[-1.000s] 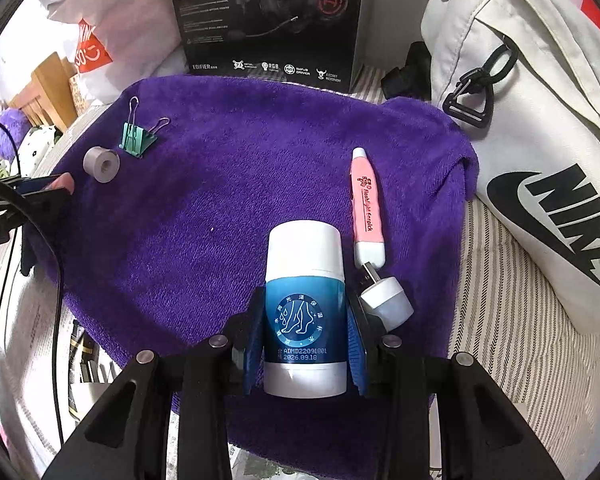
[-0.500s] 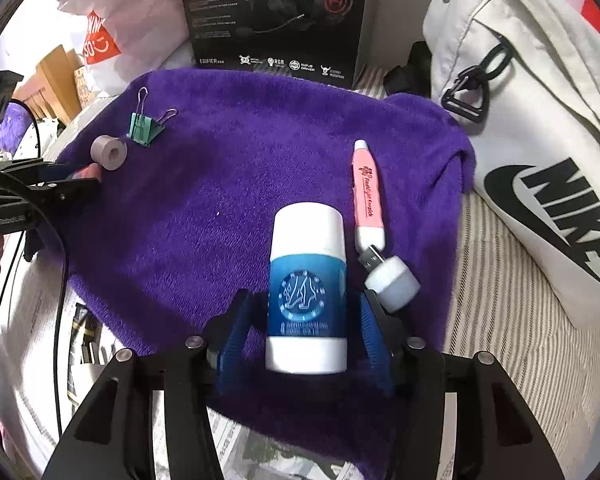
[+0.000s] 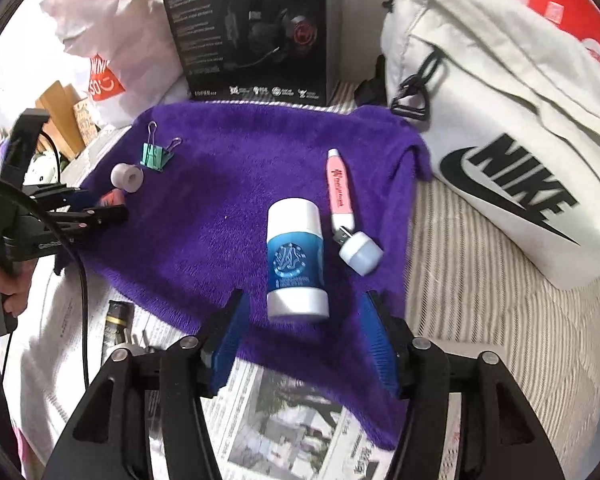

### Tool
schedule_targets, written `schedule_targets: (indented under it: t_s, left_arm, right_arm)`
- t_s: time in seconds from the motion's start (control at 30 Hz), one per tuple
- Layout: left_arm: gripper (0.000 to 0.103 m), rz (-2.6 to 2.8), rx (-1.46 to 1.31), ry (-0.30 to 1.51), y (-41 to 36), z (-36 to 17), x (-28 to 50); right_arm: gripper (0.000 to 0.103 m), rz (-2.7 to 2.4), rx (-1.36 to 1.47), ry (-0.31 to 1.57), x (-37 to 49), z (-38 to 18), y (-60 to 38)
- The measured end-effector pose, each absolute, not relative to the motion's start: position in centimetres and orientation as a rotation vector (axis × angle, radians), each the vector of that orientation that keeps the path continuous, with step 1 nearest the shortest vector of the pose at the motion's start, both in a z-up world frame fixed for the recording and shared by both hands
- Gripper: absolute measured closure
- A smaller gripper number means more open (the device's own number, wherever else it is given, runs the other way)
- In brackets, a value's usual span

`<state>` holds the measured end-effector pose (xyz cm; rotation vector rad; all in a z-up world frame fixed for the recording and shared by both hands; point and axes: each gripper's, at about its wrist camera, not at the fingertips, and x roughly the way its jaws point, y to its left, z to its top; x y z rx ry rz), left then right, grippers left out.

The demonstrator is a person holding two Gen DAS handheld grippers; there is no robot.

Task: Organize rigid objects
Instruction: 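Lower the blue-white bottle onto the towel while the left tool releases the jar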

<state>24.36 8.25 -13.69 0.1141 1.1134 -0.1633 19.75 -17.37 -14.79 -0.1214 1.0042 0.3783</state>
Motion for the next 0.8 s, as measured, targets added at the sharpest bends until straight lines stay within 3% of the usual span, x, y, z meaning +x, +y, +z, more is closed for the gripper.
schedule_targets:
  t_s: [0.37,0.57,0.8]
  left_arm:
    - [0.062,-0.114,0.083,1.119,8.5,-11.8,20.8]
    - [0.054,-0.165,0.065,1.069,7.2,-9.8,17.0]
    - [0.054,-0.217,0.018,1.111,4.1,-12.2,14.5]
  right_arm:
    - [0.042,0.371,-0.060,0.981,16.0,-13.4,-19.7]
    - [0.042,0.367,-0.028,0.980,13.8,-13.1,-20.7]
    - [0.041,0.384,-0.002,0.977,11.6,-12.7,-21.7]
